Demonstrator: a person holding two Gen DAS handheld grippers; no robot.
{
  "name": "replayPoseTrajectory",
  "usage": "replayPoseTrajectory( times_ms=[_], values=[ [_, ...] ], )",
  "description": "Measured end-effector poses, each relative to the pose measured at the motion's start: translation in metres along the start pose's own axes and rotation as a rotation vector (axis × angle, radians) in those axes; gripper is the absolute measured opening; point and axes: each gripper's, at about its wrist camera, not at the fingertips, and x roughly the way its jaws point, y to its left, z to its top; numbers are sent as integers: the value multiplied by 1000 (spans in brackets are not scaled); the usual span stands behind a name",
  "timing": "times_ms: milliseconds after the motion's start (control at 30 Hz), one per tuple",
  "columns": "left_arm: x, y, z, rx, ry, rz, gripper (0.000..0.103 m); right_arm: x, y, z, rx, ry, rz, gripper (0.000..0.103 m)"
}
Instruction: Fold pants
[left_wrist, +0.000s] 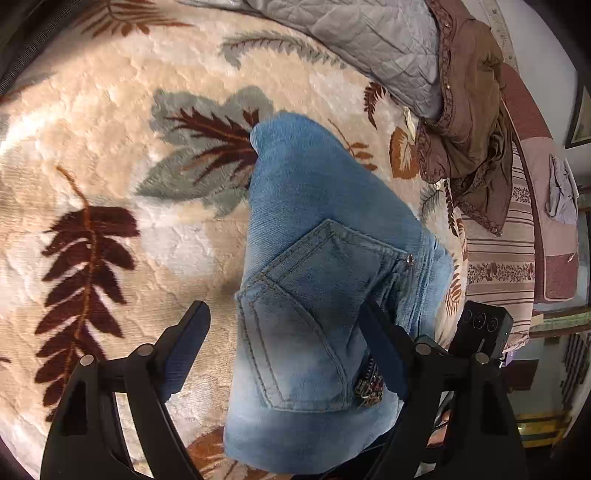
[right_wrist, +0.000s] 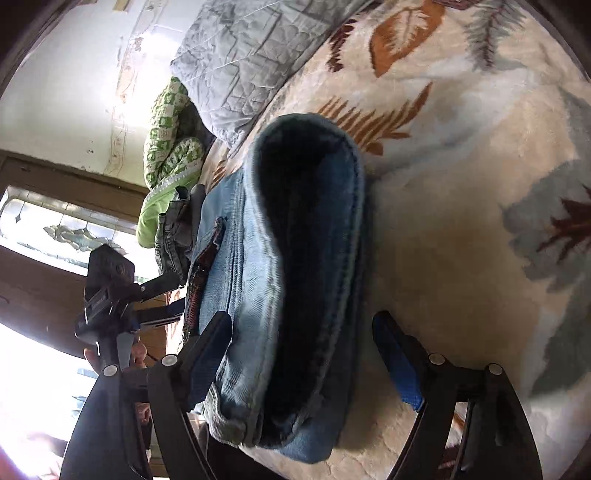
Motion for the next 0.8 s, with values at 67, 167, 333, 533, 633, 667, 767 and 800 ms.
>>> replayPoseTrajectory(
  times_ms=[67,167,333,533,633,667,767,800],
  values=[
    [10,-2,-9,-15,21,-81,69,4,12,-1,-26,3,-13,42],
    [-3,-26,-24,104,-56,-25,51,1,25,-1,-132,15,-100,30],
    [-39,-49,-19,140,-149,-13,37,-13,53,25,-147,-6,-58,27],
    [-53,-51,22,103,-287,20,38,-1,81,78,-228,-84,-77,27],
    [-30,-46,42,116,-296,194,47,30,73,96,-295,-74,-184,29],
    [-20,-40,45,104,-262,247,47,42,65,99,-295,-56,-264,31],
    [-18,-28,33,115,-271,249,54,48,45,98,-284,-37,-348,37],
    [-24,-29,26,128,-302,267,58,39,46,95,-278,-63,-321,40]
  ],
)
